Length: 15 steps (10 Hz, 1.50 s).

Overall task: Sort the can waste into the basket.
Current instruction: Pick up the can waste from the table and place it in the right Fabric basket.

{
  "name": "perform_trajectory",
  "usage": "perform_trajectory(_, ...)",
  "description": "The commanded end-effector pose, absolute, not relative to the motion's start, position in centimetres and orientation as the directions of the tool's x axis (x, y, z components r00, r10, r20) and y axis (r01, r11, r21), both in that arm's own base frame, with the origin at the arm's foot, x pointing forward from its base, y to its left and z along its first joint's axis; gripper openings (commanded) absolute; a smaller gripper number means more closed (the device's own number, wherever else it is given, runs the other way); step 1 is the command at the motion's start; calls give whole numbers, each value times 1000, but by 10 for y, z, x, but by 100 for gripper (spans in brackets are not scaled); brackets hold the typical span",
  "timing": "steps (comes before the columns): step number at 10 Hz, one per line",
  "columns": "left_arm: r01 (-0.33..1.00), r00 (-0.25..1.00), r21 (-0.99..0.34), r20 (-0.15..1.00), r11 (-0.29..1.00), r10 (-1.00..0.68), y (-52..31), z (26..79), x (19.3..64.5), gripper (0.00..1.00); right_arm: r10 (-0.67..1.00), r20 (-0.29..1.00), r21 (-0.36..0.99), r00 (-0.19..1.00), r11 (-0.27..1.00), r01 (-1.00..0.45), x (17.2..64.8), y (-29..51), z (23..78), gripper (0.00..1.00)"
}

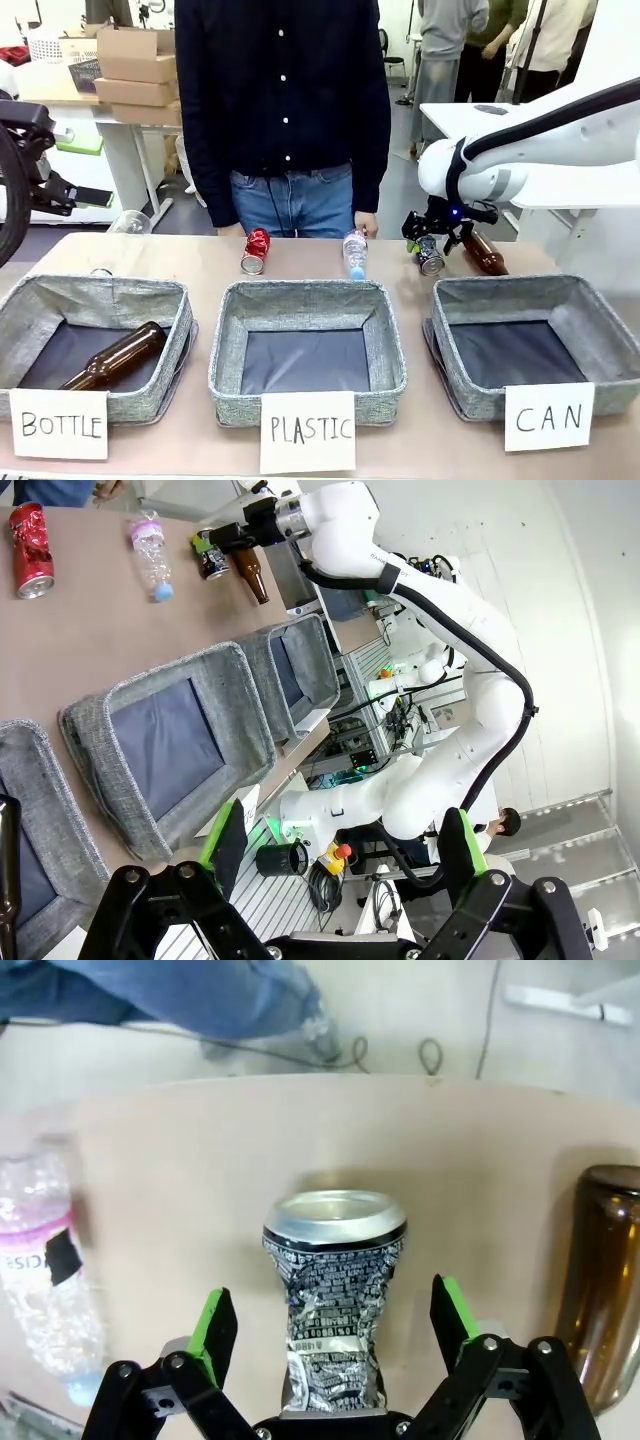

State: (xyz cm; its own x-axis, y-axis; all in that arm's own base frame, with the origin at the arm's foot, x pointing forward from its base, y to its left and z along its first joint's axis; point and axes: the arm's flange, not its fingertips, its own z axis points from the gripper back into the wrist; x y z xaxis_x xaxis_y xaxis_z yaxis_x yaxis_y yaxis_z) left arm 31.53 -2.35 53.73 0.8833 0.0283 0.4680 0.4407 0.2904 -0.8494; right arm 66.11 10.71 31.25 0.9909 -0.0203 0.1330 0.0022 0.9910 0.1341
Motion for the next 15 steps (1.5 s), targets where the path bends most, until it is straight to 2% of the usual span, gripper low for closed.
perform_trajectory(1, 465, 871, -844, 491, 269, 35, -25, 538, 318, 100, -35, 115, 120, 993, 993, 21, 669, 108, 315, 100)
perform_trajectory(2, 465, 871, -844, 491, 269, 35, -25, 538, 318, 100, -54, 125, 116, 991, 992, 39, 668, 108, 314, 100)
perform_trajectory(3, 465, 871, -844, 491, 269, 35, -25, 538, 318, 100, -45, 118, 114, 992, 993, 32, 668, 108, 313, 49)
perform_trajectory(4, 465, 871, -844, 491, 269, 35, -25, 538, 318, 100, -44, 125, 111, 991, 993, 30, 667, 108, 313, 40)
perform_trajectory(5, 465, 871, -844, 491, 269, 35, -25, 538, 318, 100, -47, 125, 103, 991, 994, 34, 668, 109, 312, 0)
perform_trajectory(7, 465, 871, -844, 491, 269, 35, -25, 538, 318, 100, -44, 125, 100, 991, 995, 32, 667, 108, 311, 0)
perform_trajectory(8, 465, 871, -844, 491, 269, 35, -25, 538, 318, 100, -49, 124, 99, 991, 994, 37, 667, 107, 311, 14)
perform_trajectory(9, 465, 871, -844, 491, 269, 35, -25, 538, 318, 100, -40, 122, 110, 992, 994, 26, 667, 107, 310, 5)
perform_trajectory(10, 465, 871, -844, 491, 269, 35, -25, 538, 318, 100, -48, 129, 135, 990, 990, 31, 667, 107, 309, 0)
perform_trajectory(15, 465, 871, -844, 491, 269, 35, -25, 538, 318, 100, -54, 147, 144, 988, 989, 32, 660, 101, 315, 0)
